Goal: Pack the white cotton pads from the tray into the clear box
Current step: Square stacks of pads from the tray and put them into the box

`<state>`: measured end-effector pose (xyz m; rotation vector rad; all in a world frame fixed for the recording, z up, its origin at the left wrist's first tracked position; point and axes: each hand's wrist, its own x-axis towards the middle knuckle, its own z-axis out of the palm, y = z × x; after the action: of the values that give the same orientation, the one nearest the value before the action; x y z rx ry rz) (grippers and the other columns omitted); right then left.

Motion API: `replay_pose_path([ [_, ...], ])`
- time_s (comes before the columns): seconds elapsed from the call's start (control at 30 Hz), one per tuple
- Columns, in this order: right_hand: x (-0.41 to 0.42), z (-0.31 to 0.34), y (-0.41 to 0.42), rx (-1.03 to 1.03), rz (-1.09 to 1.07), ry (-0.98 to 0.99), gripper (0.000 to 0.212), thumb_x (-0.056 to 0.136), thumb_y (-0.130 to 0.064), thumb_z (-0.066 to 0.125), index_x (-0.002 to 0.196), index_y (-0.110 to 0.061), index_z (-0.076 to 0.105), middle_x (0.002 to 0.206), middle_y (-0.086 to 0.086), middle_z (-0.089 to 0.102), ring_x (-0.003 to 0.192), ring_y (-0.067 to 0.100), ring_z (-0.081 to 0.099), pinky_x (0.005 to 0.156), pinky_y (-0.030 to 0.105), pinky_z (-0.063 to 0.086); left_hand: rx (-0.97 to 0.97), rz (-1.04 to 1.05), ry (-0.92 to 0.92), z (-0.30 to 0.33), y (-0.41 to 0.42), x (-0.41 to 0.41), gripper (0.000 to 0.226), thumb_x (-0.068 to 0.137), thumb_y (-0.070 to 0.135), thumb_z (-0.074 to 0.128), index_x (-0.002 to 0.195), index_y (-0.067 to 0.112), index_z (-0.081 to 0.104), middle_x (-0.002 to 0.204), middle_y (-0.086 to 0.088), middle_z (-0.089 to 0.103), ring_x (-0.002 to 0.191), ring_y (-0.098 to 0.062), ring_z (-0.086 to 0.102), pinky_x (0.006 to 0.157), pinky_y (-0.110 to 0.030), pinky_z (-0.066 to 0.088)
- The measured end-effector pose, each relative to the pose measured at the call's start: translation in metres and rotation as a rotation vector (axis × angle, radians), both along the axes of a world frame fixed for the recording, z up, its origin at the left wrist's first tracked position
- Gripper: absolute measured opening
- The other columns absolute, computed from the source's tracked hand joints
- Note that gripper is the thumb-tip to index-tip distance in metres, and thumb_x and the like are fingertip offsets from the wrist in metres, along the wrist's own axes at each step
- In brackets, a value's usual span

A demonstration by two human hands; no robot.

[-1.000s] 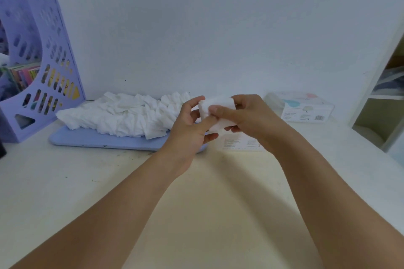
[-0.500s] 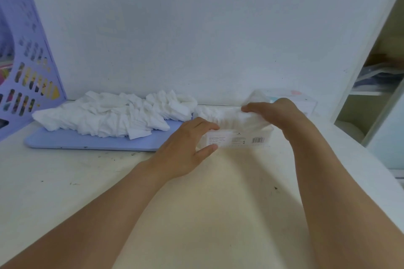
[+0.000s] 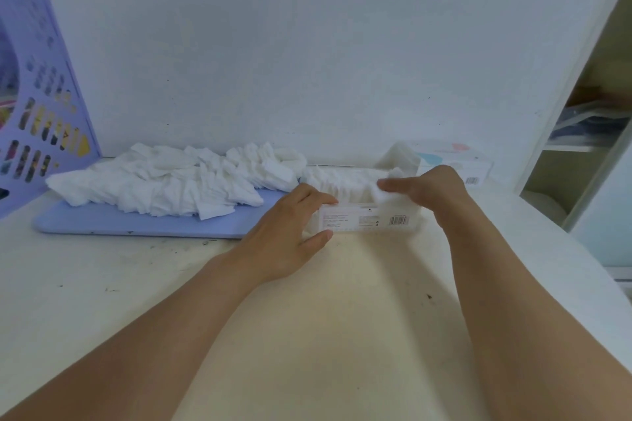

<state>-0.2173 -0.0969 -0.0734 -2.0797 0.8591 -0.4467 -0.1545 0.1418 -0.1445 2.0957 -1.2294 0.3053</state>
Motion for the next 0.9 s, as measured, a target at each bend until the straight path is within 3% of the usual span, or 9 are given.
replay_pose_path([
  [0.1, 0.003, -0.005, 0.001, -0.160, 0.008, 0.113, 0.062, 0.060, -0.049, 0.095, 0.089, -0.011, 0.055, 0.086, 0.002, 0.061, 0.080, 0.021, 0.060, 0.068, 0.035, 0.046, 0.004, 0.013, 0.005, 0.000, 0.000, 0.000, 0.045, 0.095, 0.029, 0.066, 0.138, 0.026, 0.051, 0.120, 0.013, 0.046, 0.100, -0.002, 0.049, 0.081, -0.016, 0.046],
  [0.2, 0.004, -0.005, 0.007, -0.281, 0.009, 0.203, 0.064, 0.060, -0.052, 0.091, 0.098, -0.014, 0.057, 0.092, 0.002, 0.064, 0.094, 0.026, 0.063, 0.070, 0.035, 0.045, 0.004, 0.007, -0.004, 0.000, 0.000, 0.001, 0.043, 0.096, 0.029, 0.066, 0.137, 0.026, 0.053, 0.116, 0.014, 0.045, 0.094, 0.001, 0.048, 0.077, -0.011, 0.043],
  [0.27, 0.007, -0.008, 0.010, -0.317, -0.001, 0.228, 0.060, 0.062, -0.055, 0.086, 0.097, -0.016, 0.057, 0.096, 0.002, 0.064, 0.102, 0.028, 0.062, 0.072, 0.035, 0.046, 0.006, 0.004, 0.000, 0.000, -0.001, 0.000, 0.042, 0.096, 0.029, 0.064, 0.137, 0.026, 0.054, 0.110, 0.015, 0.043, 0.087, -0.002, 0.051, 0.075, -0.015, 0.044],
  [0.33, 0.010, -0.011, 0.013, -0.314, 0.008, 0.226, 0.069, 0.061, -0.053, 0.082, 0.111, -0.013, 0.058, 0.107, 0.005, 0.064, 0.108, 0.031, 0.061, 0.078, 0.037, 0.049, 0.005, 0.011, -0.002, 0.000, -0.002, 0.000, 0.041, 0.097, 0.029, 0.063, 0.137, 0.027, 0.054, 0.107, 0.016, 0.041, 0.081, -0.008, 0.052, 0.076, -0.025, 0.049],
  [0.43, 0.015, -0.015, 0.013, -0.219, -0.020, 0.183, 0.090, 0.074, -0.038, 0.076, 0.146, -0.007, 0.030, 0.132, 0.012, 0.053, 0.121, 0.036, 0.056, 0.095, 0.044, 0.050, 0.009, 0.006, -0.003, 0.000, -0.005, -0.001, 0.041, 0.098, 0.029, 0.062, 0.138, 0.027, 0.053, 0.106, 0.017, 0.040, 0.080, -0.010, 0.054, 0.078, -0.032, 0.052],
  [0.53, 0.018, -0.017, 0.007, -0.109, -0.001, 0.156, 0.079, 0.079, -0.028, 0.070, 0.146, -0.006, 0.034, 0.129, 0.012, 0.057, 0.116, 0.033, 0.059, 0.094, 0.045, 0.053, 0.017, -0.001, 0.010, -0.001, -0.007, -0.003, 0.043, 0.098, 0.029, 0.061, 0.140, 0.027, 0.052, 0.108, 0.015, 0.040, 0.081, -0.009, 0.053, 0.080, -0.031, 0.051],
  [0.63, 0.019, -0.016, 0.006, -0.097, 0.063, 0.196, 0.083, 0.078, -0.031, 0.075, 0.148, -0.011, 0.035, 0.129, 0.010, 0.057, 0.117, 0.031, 0.057, 0.086, 0.040, 0.050, 0.020, -0.019, 0.025, -0.001, -0.007, -0.004, 0.045, 0.097, 0.028, 0.062, 0.141, 0.027, 0.050, 0.110, 0.013, 0.039, 0.084, -0.002, 0.050, 0.077, -0.016, 0.045],
  [0.73, 0.021, -0.019, 0.010, -0.132, 0.058, 0.173, 0.089, 0.073, -0.038, 0.076, 0.148, -0.016, 0.034, 0.132, 0.011, 0.055, 0.122, 0.033, 0.053, 0.094, 0.042, 0.050, 0.027, -0.023, 0.054, -0.002, -0.004, -0.002, 0.047, 0.098, 0.026, 0.063, 0.142, 0.026, 0.048, 0.113, 0.012, 0.039, 0.088, 0.006, 0.048, 0.077, -0.007, 0.041],
  [0.9, 0.013, -0.009, 0.012, -0.114, 0.046, 0.112, 0.096, 0.070, -0.043, 0.072, 0.153, -0.016, 0.030, 0.147, 0.015, 0.043, 0.136, 0.038, 0.040, 0.107, 0.048, 0.042, -0.124, 0.017, 0.082, 0.009, 0.003, -0.002, 0.052, 0.090, 0.028, 0.073, 0.137, 0.034, 0.052, 0.117, 0.011, 0.045, 0.087, -0.001, 0.051, 0.075, -0.012, 0.042],
])
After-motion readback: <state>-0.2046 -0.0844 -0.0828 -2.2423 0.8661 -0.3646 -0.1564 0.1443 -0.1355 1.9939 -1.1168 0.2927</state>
